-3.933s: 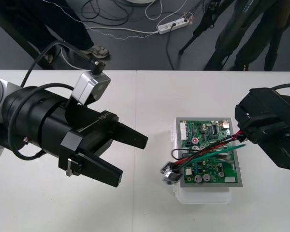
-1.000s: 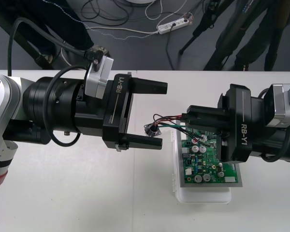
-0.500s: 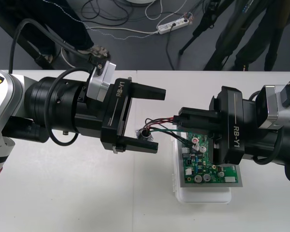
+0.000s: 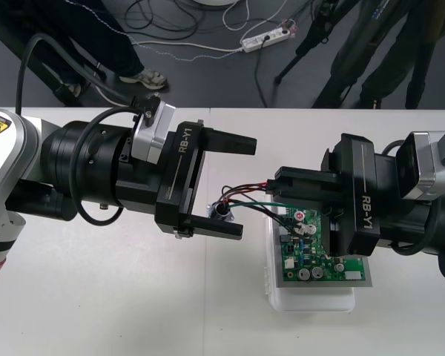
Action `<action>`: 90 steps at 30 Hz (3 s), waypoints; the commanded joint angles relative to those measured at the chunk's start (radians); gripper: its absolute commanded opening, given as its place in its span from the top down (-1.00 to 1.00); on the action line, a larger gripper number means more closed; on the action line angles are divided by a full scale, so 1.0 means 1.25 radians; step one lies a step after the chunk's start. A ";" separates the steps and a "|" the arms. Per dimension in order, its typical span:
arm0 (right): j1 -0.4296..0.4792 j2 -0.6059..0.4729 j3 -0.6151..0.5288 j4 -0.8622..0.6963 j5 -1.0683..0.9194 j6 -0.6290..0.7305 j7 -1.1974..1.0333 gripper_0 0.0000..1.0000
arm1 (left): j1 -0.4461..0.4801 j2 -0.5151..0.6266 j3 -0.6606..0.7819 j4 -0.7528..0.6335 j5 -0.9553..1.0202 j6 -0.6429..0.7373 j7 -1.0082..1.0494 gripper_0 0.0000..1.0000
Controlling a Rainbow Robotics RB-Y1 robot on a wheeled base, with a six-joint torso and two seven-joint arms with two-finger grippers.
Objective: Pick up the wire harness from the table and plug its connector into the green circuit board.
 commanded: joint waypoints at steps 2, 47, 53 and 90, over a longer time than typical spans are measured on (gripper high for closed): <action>0.010 0.012 0.014 -0.030 -0.015 -0.010 -0.036 1.00 | -0.031 0.003 -0.013 -0.006 0.016 0.037 -0.050 -1.00; 0.014 0.010 0.009 -0.030 0.005 -0.014 -0.047 1.00 | -0.047 -0.015 -0.018 -0.004 0.031 0.051 -0.054 0.56; 0.014 0.010 0.008 -0.029 0.006 -0.014 -0.047 1.00 | -0.052 -0.023 -0.019 -0.004 0.032 0.051 -0.054 0.86; 0.013 0.006 0.008 -0.029 0.006 -0.018 -0.047 1.00 | -0.058 -0.021 -0.029 -0.004 0.038 0.051 -0.055 1.00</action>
